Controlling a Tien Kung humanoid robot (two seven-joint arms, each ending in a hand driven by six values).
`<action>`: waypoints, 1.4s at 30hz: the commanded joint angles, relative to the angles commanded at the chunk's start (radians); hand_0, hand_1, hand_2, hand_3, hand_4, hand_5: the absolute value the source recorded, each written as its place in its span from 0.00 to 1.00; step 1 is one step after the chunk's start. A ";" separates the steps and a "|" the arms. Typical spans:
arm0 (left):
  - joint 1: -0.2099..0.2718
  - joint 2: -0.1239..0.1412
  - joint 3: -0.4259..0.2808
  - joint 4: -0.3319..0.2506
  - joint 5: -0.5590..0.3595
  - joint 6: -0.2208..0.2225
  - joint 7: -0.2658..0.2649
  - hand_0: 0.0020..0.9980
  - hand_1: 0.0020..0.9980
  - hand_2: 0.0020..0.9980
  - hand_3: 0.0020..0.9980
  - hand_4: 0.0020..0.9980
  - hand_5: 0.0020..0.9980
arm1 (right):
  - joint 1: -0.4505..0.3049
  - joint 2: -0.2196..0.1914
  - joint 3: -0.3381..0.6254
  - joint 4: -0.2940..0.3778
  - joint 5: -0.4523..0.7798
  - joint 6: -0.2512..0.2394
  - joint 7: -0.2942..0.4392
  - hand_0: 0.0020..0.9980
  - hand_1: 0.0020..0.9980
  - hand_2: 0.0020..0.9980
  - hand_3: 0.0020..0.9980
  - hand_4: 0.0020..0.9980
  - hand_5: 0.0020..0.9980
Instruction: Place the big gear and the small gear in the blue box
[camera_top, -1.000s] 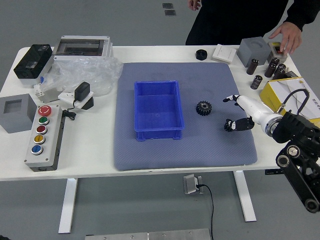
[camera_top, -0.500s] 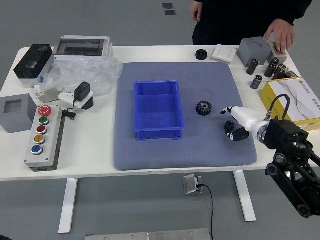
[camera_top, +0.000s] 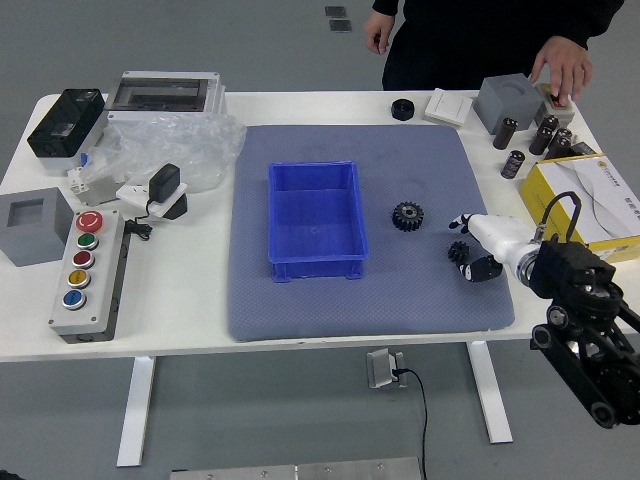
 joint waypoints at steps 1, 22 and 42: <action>0.000 0.000 0.000 0.000 0.000 0.000 0.000 0.89 0.87 0.87 0.85 0.84 0.55 | 0.001 0.000 0.000 -0.002 0.000 0.000 0.000 0.78 0.75 0.77 0.81 0.65 0.15; -0.001 0.000 0.006 0.000 -0.004 -0.001 -0.001 0.89 0.87 0.87 0.85 0.84 0.54 | 0.015 0.003 -0.034 -0.037 -0.010 0.005 -0.004 0.76 0.73 0.75 0.72 0.64 0.18; 0.001 0.000 0.005 0.000 -0.003 -0.003 0.001 0.89 0.87 0.87 0.86 0.84 0.54 | 0.015 0.007 -0.032 -0.049 -0.021 -0.025 -0.004 0.61 0.56 0.62 0.61 0.56 0.22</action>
